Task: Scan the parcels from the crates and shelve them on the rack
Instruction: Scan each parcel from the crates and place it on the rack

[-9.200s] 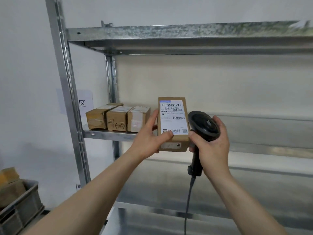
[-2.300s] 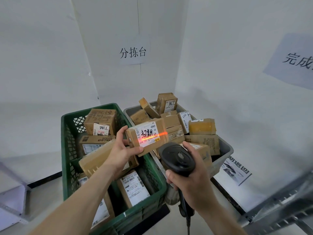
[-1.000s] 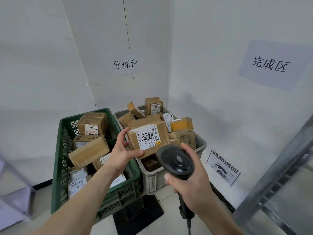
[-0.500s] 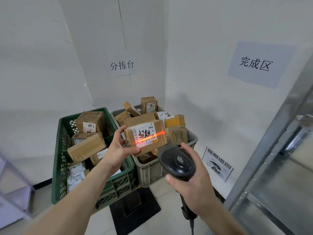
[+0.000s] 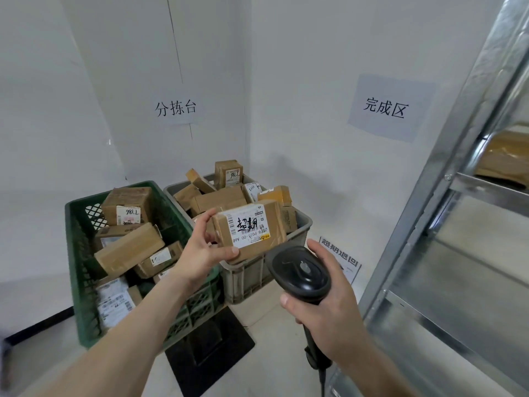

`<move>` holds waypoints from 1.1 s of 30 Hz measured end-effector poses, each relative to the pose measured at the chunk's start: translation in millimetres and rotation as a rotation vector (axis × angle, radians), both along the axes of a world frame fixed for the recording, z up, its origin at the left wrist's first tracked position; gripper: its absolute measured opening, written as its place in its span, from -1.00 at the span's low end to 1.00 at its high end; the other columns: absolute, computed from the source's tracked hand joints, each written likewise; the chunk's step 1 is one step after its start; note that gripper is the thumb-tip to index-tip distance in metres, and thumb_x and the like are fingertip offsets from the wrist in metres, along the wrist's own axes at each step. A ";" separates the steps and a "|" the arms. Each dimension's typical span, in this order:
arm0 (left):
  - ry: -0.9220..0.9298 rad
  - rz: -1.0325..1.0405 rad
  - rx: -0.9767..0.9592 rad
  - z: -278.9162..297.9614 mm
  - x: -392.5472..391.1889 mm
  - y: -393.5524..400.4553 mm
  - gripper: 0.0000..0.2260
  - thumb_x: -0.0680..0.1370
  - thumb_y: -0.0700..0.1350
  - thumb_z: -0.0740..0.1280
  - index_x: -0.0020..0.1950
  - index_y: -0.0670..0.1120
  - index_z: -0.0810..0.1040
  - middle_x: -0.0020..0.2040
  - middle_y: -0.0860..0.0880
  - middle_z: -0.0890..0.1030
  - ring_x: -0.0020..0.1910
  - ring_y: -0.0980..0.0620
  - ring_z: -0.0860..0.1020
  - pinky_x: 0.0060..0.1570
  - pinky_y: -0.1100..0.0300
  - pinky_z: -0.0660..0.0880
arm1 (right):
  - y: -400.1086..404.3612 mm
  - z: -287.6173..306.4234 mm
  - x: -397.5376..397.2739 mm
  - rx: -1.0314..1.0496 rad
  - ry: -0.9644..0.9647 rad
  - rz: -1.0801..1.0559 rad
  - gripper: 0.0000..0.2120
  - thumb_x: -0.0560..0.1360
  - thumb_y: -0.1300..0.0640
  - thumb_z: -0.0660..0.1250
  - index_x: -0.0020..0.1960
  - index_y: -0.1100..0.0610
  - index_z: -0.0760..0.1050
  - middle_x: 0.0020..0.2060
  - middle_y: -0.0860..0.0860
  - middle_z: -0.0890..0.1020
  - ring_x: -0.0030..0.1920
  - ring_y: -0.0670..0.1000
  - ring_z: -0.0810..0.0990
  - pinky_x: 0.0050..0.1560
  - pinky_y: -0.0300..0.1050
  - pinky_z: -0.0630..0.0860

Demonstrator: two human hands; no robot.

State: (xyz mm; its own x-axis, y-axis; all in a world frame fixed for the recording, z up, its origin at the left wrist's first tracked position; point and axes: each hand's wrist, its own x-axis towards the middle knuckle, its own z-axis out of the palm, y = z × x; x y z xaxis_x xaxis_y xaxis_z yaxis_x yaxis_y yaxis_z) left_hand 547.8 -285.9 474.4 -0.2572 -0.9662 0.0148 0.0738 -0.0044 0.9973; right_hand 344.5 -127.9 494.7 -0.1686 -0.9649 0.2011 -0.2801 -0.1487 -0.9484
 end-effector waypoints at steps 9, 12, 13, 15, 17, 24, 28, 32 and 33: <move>0.010 -0.168 -0.029 -0.3 3.0 29.8 -0.10 0.35 -0.45 0.52 0.49 0.18 0.24 0.28 -0.27 0.52 0.10 -0.23 0.67 -0.04 0.06 0.65 | 27.7 -3.5 37.3 0.015 -0.004 -0.109 -0.17 0.25 0.07 0.56 0.44 -0.25 0.32 0.13 -0.44 0.54 0.16 -0.01 0.65 0.21 0.22 0.61; 0.006 -0.190 -0.030 -3.6 1.6 33.6 -0.08 0.27 -0.34 0.58 0.46 0.22 0.26 0.30 -0.27 0.51 0.10 -0.23 0.67 0.01 0.04 0.65 | 34.4 -8.0 43.2 0.009 -0.032 -0.163 -0.17 0.21 0.07 0.56 0.44 -0.19 0.37 0.12 -0.34 0.59 0.11 0.03 0.67 0.18 0.27 0.61; 0.003 -0.194 -0.027 -4.3 0.4 35.0 -0.06 0.26 -0.32 0.57 0.48 0.21 0.24 0.30 -0.27 0.51 0.10 -0.22 0.67 0.01 0.05 0.65 | 36.6 -9.1 44.0 0.002 -0.042 -0.183 -0.16 0.19 0.05 0.56 0.43 -0.19 0.38 0.12 -0.31 0.61 0.10 0.03 0.68 0.17 0.29 0.61; -0.008 -0.189 -0.021 -5.1 -2.5 37.7 -0.04 0.28 -0.37 0.58 0.51 0.18 0.22 0.29 -0.26 0.50 0.09 -0.19 0.67 -0.02 0.07 0.65 | 41.0 -10.2 44.1 -0.009 -0.048 -0.212 -0.16 0.17 0.01 0.56 0.42 -0.19 0.39 0.14 -0.26 0.62 0.09 0.06 0.69 0.15 0.32 0.61; -0.018 -0.187 -0.018 -4.9 -6.3 41.8 -0.07 0.34 -0.42 0.55 0.50 0.18 0.23 0.28 -0.24 0.50 0.10 -0.16 0.67 -0.03 0.08 0.65 | 45.8 -9.7 41.6 -0.011 -0.044 -0.221 -0.16 0.20 0.06 0.56 0.43 -0.19 0.37 0.13 -0.29 0.61 0.09 0.05 0.69 0.17 0.30 0.61; -0.035 -0.229 -0.049 0.2 -27.0 54.4 -0.13 0.39 -0.46 0.48 0.48 0.17 0.20 0.19 -0.18 0.53 -0.03 0.11 0.69 -0.15 0.22 0.63 | 59.3 -10.7 25.0 -0.015 -0.019 -0.253 -0.23 0.24 0.14 0.55 0.32 -0.34 0.36 0.11 -0.37 0.60 0.07 0.02 0.70 0.15 0.22 0.64; -0.045 -0.248 -0.030 -1.3 -43.8 60.4 -0.12 0.38 -0.48 0.49 0.50 0.15 0.20 0.22 -0.17 0.53 0.00 0.04 0.70 -0.13 0.20 0.64 | 67.8 -13.9 11.2 -0.032 -0.027 -0.306 -0.21 0.22 0.14 0.55 0.33 -0.35 0.37 0.11 -0.34 0.62 0.06 0.00 0.68 0.13 0.26 0.64; -0.216 -0.271 -0.120 1.8 -63.5 65.6 -0.03 0.33 -0.36 0.59 0.55 0.18 0.19 0.29 -0.04 0.51 0.17 -0.11 0.61 0.10 -0.01 0.63 | 82.5 -13.7 -10.5 -0.036 -0.022 -0.344 -0.13 0.18 0.01 0.58 0.45 -0.26 0.37 0.16 -0.34 0.59 0.13 0.01 0.66 0.16 0.29 0.62; -0.261 -0.277 -0.155 5.6 -70.0 67.0 -0.04 0.34 -0.36 0.58 0.56 0.18 0.19 0.30 0.05 0.50 0.19 -0.04 0.58 0.13 0.05 0.61 | 86.8 -13.5 -17.9 -0.032 -0.001 -0.339 -0.13 0.18 0.01 0.57 0.45 -0.25 0.37 0.16 -0.36 0.59 0.17 -0.04 0.65 0.18 0.22 0.63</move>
State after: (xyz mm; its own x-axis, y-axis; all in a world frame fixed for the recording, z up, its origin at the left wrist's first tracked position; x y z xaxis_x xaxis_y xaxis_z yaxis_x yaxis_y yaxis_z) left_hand 477.8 -218.9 480.0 -0.5221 -0.8511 0.0549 -0.1644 0.1636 0.9727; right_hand 326.6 -41.1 481.3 -0.4789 -0.8471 0.2305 -0.3178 -0.0775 -0.9450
